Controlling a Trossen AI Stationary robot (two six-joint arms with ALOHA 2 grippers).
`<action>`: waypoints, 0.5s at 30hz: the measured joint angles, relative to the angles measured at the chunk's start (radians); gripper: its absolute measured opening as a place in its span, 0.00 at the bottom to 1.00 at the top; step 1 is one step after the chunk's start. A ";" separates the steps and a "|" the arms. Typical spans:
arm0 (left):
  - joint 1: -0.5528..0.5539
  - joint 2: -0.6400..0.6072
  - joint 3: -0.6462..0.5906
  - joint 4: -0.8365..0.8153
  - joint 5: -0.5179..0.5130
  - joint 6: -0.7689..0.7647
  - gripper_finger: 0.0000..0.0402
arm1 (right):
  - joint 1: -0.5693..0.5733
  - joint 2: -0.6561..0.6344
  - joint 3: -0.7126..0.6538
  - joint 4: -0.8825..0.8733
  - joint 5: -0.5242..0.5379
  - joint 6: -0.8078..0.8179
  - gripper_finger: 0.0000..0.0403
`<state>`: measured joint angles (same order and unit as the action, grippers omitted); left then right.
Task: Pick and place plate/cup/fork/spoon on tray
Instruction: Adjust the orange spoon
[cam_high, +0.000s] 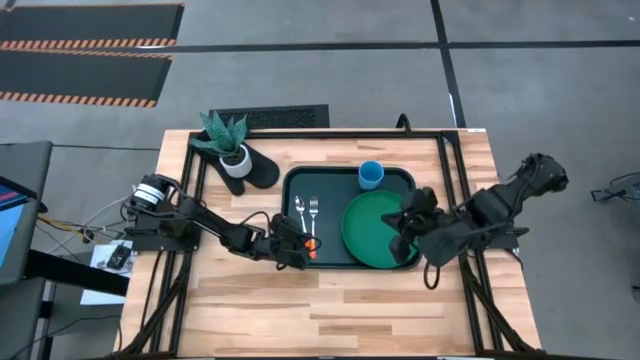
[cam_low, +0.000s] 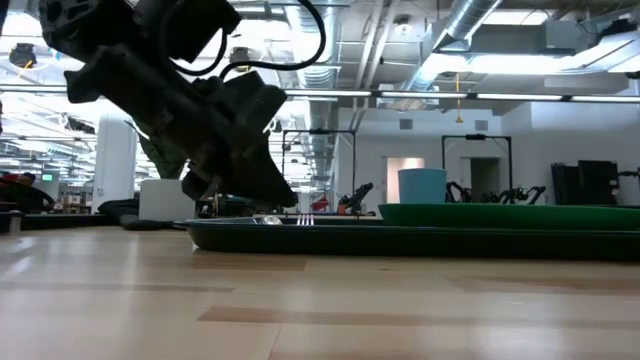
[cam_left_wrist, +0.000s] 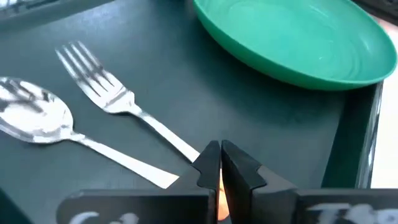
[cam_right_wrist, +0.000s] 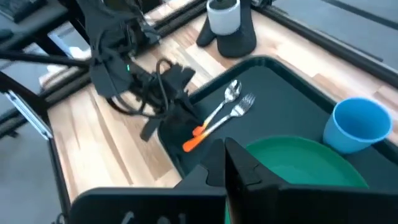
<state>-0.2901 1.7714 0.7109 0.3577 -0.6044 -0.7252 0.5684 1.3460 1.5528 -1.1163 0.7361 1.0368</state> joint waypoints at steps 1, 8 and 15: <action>0.004 0.000 0.000 0.003 0.002 0.010 0.00 | 0.006 0.008 0.000 -0.009 -0.001 0.010 0.02; 0.038 0.000 0.000 -0.012 0.058 0.041 0.00 | 0.022 0.038 0.000 -0.007 -0.004 0.037 0.02; 0.020 0.000 0.000 -0.067 0.070 0.011 0.00 | 0.019 0.047 -0.001 -0.004 -0.004 0.037 0.02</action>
<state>-0.2701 1.7710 0.7109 0.2902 -0.5346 -0.7144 0.5877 1.3933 1.5520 -1.1202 0.7323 1.0740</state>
